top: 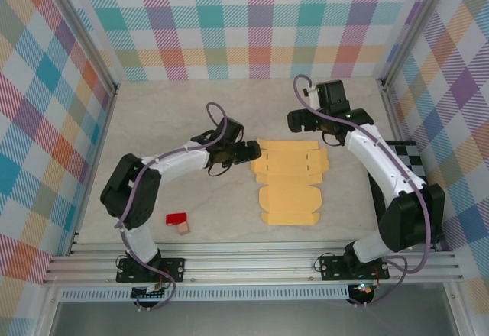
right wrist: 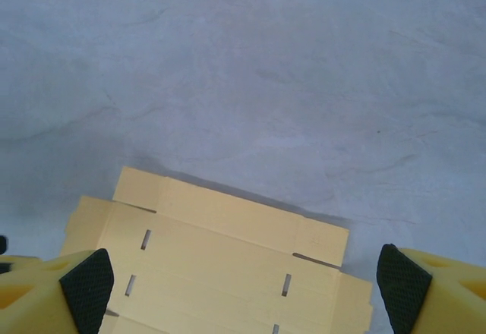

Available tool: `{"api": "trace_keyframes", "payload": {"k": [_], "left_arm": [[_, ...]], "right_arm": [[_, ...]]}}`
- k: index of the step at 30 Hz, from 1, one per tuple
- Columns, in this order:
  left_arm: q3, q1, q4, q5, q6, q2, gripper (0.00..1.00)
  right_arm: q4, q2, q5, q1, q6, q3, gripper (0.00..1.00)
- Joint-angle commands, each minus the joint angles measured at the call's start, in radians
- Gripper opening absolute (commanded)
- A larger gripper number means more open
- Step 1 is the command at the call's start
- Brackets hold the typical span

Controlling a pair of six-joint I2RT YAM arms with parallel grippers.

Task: Fold the paper box

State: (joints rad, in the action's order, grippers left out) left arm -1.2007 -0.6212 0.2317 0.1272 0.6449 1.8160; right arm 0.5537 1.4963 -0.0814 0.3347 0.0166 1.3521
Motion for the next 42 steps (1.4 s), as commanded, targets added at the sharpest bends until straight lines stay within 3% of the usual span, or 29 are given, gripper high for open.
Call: {"api": "trace_keyframes", "payload": {"k": [1, 9, 10, 13, 19, 20, 22, 29, 34, 42], "left_arm": [[-0.032, -0.005, -0.008, 0.048, -0.038, 0.072, 0.77], [-0.016, -0.005, -0.129, 0.056, -0.093, 0.121, 0.44], [-0.017, -0.005, -0.144, 0.057, -0.111, 0.121, 0.37], [-0.04, 0.005, -0.159, 0.085, -0.153, 0.129, 0.0], [-0.055, 0.028, -0.134, 0.119, -0.31, -0.087, 0.0], [-0.053, 0.028, -0.124, 0.115, -0.342, -0.126, 0.0], [-0.046, 0.029, -0.098, 0.102, -0.401, -0.211, 0.0], [0.031, 0.035, -0.109, 0.112, -0.506, -0.432, 0.0], [0.057, 0.035, -0.083, 0.123, -0.569, -0.53, 0.0], [0.153, 0.035, -0.087, 0.201, -0.673, -0.647, 0.0]], "right_arm": [[-0.023, 0.0, 0.089, -0.006, -0.053, -0.007, 0.93], [-0.044, -0.013, 0.219, -0.01, -0.15, -0.016, 0.92], [-0.049, -0.015, 0.241, -0.01, -0.16, -0.016, 0.92], [-0.065, -0.023, 0.323, -0.01, -0.209, -0.007, 0.92], [-0.079, -0.028, 0.418, -0.01, -0.427, 0.042, 0.91], [-0.071, -0.027, 0.454, -0.011, -0.487, 0.052, 0.86], [0.002, -0.007, 0.54, -0.011, -0.629, 0.102, 0.77], [0.291, 0.13, 0.64, -0.041, -0.818, 0.355, 0.66], [0.324, 0.141, 0.703, -0.07, -0.965, 0.359, 0.59], [0.436, 0.144, 0.786, -0.093, -1.226, 0.385, 0.57]]}}
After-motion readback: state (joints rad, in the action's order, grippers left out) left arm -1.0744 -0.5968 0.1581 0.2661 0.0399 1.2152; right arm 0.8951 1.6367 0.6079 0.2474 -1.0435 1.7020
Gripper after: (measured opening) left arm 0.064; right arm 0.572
